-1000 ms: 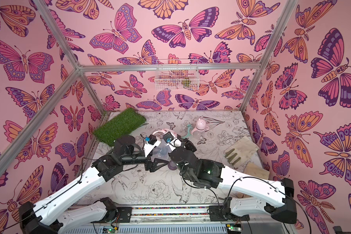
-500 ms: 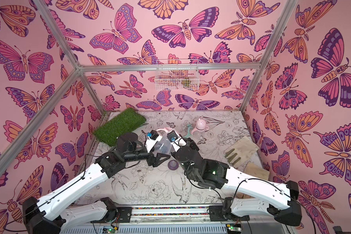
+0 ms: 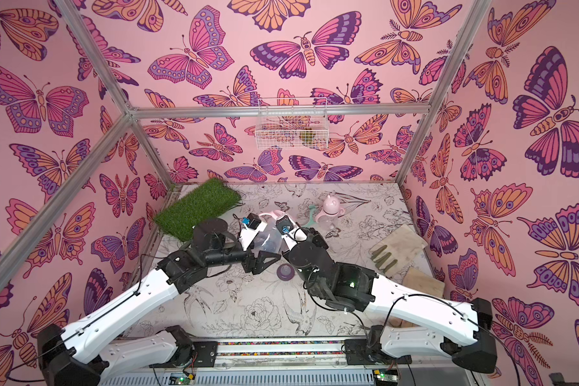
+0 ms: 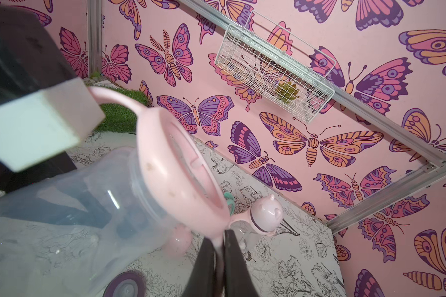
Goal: Assemble the baby bottles
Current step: Put on the handle of the baby bottle.
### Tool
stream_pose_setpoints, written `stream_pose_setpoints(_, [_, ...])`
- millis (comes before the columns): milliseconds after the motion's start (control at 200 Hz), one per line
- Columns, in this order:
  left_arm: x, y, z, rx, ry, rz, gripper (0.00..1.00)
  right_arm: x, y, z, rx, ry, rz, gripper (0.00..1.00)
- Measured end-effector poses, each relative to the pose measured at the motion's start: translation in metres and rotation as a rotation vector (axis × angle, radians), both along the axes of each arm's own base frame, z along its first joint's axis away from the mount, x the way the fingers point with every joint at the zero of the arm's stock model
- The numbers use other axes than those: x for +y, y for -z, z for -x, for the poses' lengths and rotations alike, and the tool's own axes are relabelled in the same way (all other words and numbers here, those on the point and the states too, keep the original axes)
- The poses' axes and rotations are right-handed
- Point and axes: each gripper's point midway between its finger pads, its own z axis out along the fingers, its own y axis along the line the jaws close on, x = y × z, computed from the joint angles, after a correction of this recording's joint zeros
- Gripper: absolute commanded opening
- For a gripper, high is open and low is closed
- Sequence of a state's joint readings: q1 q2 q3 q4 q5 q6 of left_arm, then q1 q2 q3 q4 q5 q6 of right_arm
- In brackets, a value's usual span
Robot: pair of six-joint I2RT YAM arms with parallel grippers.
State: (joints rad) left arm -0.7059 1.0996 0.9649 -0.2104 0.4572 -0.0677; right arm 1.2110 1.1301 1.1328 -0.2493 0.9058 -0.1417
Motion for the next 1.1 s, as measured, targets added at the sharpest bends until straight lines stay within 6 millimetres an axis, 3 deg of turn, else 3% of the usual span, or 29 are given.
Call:
stream_pose_setpoints(551, [0.001,-0.004,0.001,0.036,-0.013,0.03,0.0,0.005,0.002,-0.003,-0.013,0.035,0.005,0.0])
stream_pose_setpoints(1102, [0.005,-0.004,-0.018,-0.071,-0.1,0.009,0.0,0.012,-0.012,-0.007,0.01,0.11,-0.014,0.0])
